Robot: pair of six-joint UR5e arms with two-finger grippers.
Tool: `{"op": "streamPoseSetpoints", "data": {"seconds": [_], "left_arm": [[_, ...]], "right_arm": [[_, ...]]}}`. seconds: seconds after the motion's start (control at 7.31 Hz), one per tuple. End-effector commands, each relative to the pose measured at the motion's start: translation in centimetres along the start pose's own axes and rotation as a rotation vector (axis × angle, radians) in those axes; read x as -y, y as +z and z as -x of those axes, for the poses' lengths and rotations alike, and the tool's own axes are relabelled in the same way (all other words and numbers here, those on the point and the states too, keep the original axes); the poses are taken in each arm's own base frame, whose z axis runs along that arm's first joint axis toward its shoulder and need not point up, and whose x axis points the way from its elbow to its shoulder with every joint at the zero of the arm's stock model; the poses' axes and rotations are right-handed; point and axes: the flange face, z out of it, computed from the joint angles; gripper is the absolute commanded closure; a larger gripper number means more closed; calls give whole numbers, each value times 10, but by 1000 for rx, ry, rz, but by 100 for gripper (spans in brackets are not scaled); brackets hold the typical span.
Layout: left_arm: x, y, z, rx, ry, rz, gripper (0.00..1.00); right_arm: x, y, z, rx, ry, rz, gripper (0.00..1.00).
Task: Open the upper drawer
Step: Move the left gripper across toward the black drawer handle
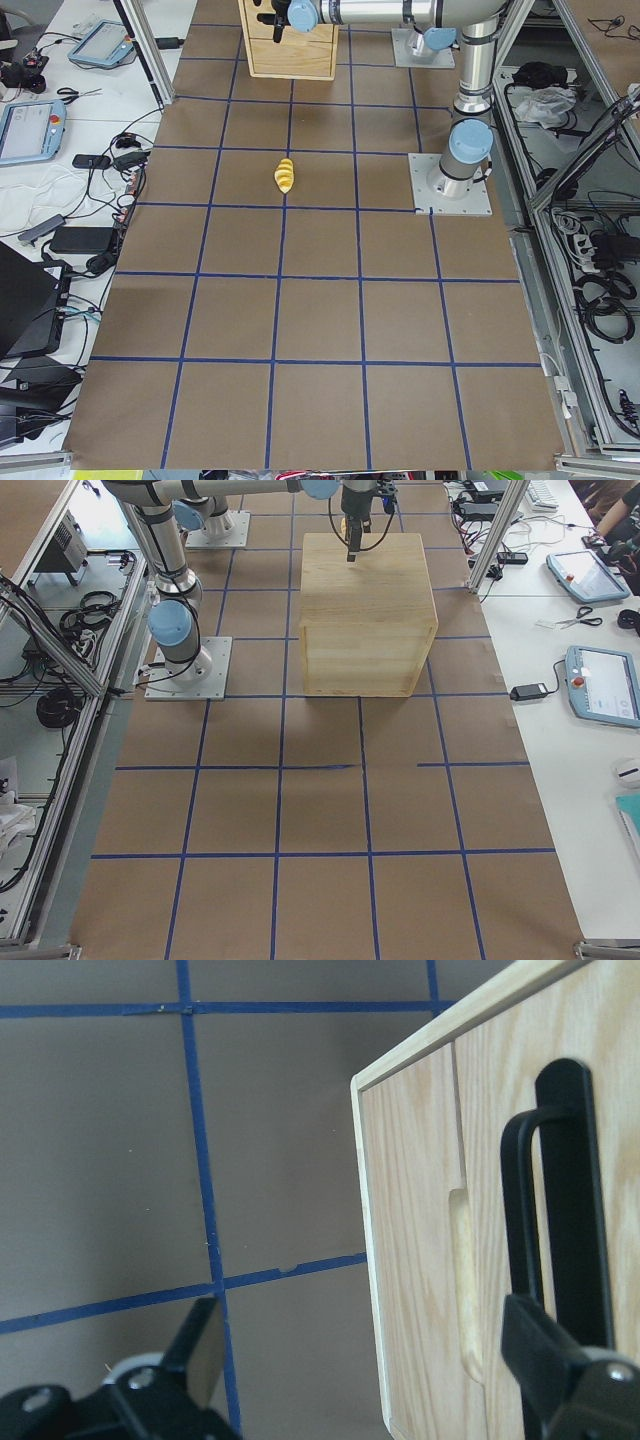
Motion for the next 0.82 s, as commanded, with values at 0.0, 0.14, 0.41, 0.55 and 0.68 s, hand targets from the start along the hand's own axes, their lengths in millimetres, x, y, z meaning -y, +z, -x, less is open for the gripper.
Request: {"op": "streamPoseSetpoints", "data": {"seconds": [0.0,0.14,0.41,0.55,0.68], "left_arm": [[-3,15,-11,-16,8,2,0],[-5,23,-16,-14,15,14,0],[-6,29,-17,-13,17,23,0],[-5,30,-18,-17,19,12,0],[-4,31,-18,-19,15,10,0]], "right_arm": [[0,1,0,0,-1,1,0],[0,0,0,0,-1,0,0],[0,0,0,0,0,0,0],[0,1,0,0,0,1,0],[0,0,0,0,0,0,0]]}}
